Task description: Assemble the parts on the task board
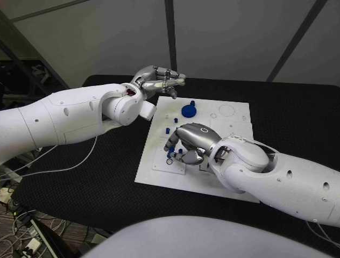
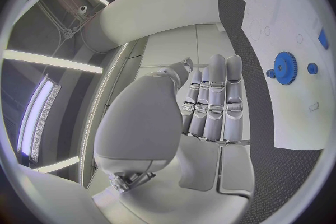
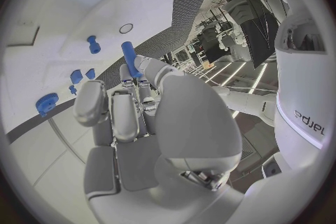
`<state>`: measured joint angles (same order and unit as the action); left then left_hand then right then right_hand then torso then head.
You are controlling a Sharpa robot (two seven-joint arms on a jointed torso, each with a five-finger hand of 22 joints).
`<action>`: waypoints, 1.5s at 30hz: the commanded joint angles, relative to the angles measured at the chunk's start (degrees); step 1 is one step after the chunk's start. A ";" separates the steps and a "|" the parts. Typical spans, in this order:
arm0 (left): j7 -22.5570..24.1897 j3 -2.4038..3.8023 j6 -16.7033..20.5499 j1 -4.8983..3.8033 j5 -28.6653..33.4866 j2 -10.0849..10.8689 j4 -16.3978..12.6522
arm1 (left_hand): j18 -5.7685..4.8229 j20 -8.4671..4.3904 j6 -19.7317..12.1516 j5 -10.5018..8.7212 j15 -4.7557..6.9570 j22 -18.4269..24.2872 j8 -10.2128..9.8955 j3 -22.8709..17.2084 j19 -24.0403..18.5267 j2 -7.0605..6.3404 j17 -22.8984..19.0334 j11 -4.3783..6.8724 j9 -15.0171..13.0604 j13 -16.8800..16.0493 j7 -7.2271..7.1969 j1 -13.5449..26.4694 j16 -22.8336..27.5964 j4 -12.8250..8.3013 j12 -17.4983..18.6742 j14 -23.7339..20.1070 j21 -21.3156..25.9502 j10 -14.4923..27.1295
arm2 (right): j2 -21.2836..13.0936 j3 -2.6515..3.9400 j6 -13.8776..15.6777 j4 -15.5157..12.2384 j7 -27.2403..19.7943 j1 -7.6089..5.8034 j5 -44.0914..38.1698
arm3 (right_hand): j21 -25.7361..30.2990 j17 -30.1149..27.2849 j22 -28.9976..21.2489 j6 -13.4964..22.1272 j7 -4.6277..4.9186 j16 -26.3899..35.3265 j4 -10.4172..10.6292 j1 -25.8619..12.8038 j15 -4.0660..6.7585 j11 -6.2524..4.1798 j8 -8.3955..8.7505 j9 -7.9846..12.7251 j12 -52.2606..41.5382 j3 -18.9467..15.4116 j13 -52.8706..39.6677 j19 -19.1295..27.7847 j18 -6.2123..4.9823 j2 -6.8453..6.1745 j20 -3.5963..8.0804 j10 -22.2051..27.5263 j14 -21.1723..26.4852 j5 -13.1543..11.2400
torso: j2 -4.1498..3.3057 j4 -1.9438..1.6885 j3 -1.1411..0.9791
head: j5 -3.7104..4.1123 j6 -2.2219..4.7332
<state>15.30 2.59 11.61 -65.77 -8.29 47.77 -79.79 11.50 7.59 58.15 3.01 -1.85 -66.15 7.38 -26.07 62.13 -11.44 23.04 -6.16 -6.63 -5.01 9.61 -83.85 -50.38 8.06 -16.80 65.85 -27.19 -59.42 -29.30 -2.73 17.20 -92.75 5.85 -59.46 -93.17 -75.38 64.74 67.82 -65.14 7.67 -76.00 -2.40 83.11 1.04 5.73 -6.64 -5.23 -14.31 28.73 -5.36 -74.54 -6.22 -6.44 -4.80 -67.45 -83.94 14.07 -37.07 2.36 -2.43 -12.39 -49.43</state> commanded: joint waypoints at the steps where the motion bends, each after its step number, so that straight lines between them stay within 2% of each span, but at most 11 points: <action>1: 0.18 0.05 -0.67 -0.09 0.18 -0.08 0.00 | -1.07 -0.01 0.32 -0.16 0.02 0.05 0.20 0.31 -0.40 0.61 -0.04 -0.15 0.07 -0.09 0.11 -0.09 0.33 0.02 -0.37 -0.39 0.03 0.38 | 0.25 -0.03 -0.61 0.44 -1.43 0.04 0.25 | -0.26 0.03 0.03 0.08 0.30 -0.35 -0.39 0.96 0.07 -2.13 0.16 0.10 -0.05 0.11 -1.88 -0.23 1.04 0.33 -0.07 -1.93 -1.95 0.34 | 0.00 0.03 0.03 | -0.22 -0.12; 4: 0.17 0.05 -0.68 -0.09 0.18 -0.09 -0.02 | -1.07 -0.01 0.32 -0.16 0.02 0.05 0.20 0.31 -0.40 0.61 -0.04 -0.15 0.07 -0.09 0.11 -0.09 0.33 0.02 -0.37 -0.39 0.03 0.38 | 0.43 -0.19 -0.97 0.81 -1.51 0.19 0.25 | -0.26 0.03 0.03 0.08 0.30 -0.35 -0.39 0.96 0.07 -2.13 0.16 0.10 -0.05 0.11 -1.88 -0.23 1.04 0.33 -0.07 -1.93 -1.95 0.34 | -0.01 0.04 0.05 | -0.29 -0.17; 9: 0.16 0.05 -0.70 -0.09 0.18 -0.09 0.00 | -1.07 -0.01 0.32 -0.16 0.02 0.05 0.20 0.31 -0.40 0.61 -0.04 -0.15 0.07 -0.09 0.11 -0.09 0.33 0.02 -0.37 -0.39 0.03 0.38 | 0.55 -0.85 -1.61 1.26 -1.56 0.33 0.26 | -0.23 -0.06 -0.02 0.09 0.32 -0.31 -0.41 0.96 0.06 -2.12 0.18 0.11 -0.04 0.12 -1.90 -0.19 1.03 0.33 -0.08 -1.92 -1.94 0.35 | 0.00 0.03 0.03 | -0.51 -0.36; 14: 0.15 0.05 -0.71 -0.10 0.18 -0.07 0.02 | -1.07 -0.01 0.32 -0.16 0.02 0.05 0.20 0.31 -0.40 0.61 -0.04 -0.15 0.07 -0.09 0.11 -0.09 0.33 0.02 -0.37 -0.39 0.03 0.38 | 0.61 -1.08 -2.04 1.49 -1.59 0.52 0.26 | -0.23 -0.06 -0.02 0.09 0.32 -0.31 -0.41 0.96 0.06 -2.12 0.18 0.11 -0.04 0.12 -1.90 -0.19 1.03 0.33 -0.08 -1.92 -1.94 0.35 | 0.02 0.05 0.02 | -0.68 -0.52; 39: 0.04 0.05 -0.69 -0.10 0.18 0.01 0.01 | -1.07 -0.01 0.32 -0.16 0.02 0.05 0.20 0.31 -0.40 0.61 -0.04 -0.15 0.07 -0.09 0.11 -0.09 0.33 0.02 -0.37 -0.39 0.03 0.38 | 1.51 -1.20 -3.38 2.62 -0.54 0.98 -0.71 | -0.15 -0.08 -0.16 0.09 0.35 -0.31 -0.46 0.93 0.03 -2.09 0.20 0.12 -0.02 0.15 -1.95 -0.05 0.99 0.33 -0.11 -1.90 -1.93 0.38 | 0.00 0.03 0.04 | -0.85 -0.57; 42: 0.04 0.05 -0.68 -0.10 0.18 0.04 -0.01 | -1.07 -0.01 0.32 -0.16 0.02 0.05 0.20 0.31 -0.40 0.61 -0.04 -0.15 0.07 -0.09 0.11 -0.09 0.33 0.02 -0.37 -0.39 0.03 0.38 | 1.73 -1.20 -3.97 2.86 -0.22 1.05 -1.12 | -0.15 -0.17 -0.19 0.43 0.53 -0.29 -0.48 0.63 -0.12 -1.91 0.47 0.23 0.31 0.08 -1.95 0.09 0.98 0.19 -0.22 -1.37 -1.89 0.29 | -0.01 0.04 0.05 | -0.90 -0.57; 45: 0.04 0.05 -0.67 -0.10 0.18 0.06 -0.02 | -1.07 -0.01 0.32 -0.16 0.02 0.05 0.20 0.31 -0.40 0.61 -0.04 -0.15 0.07 -0.09 0.11 -0.09 0.33 0.02 -0.37 -0.39 0.03 0.38 | 1.88 -1.22 -4.40 3.08 -0.06 1.08 -1.35 | 0.12 -0.35 -0.58 1.60 1.06 -0.24 -0.24 -0.15 -0.62 -1.30 1.29 0.55 1.65 -0.06 -1.46 0.60 0.90 0.03 -0.60 0.57 -1.81 0.42 | 0.01 0.03 0.08 | -0.95 -0.57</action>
<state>15.19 2.60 11.50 -65.77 -8.29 47.81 -79.75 11.50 7.59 58.15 3.01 -1.85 -66.17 7.38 -26.08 62.13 -11.44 23.06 -6.16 -6.64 -5.00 9.61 -83.85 -50.38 8.06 -16.80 65.85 -27.19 -59.42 -27.48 -3.81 14.46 -89.85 5.19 -58.50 -93.65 -75.38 64.45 67.35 -64.05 8.74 -76.00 -2.51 83.12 0.96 4.99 -5.57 -4.77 -13.40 28.84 -5.37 -74.09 -6.22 -6.44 -5.25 -66.71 -84.02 14.28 -37.05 2.40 -2.37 -13.31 -50.01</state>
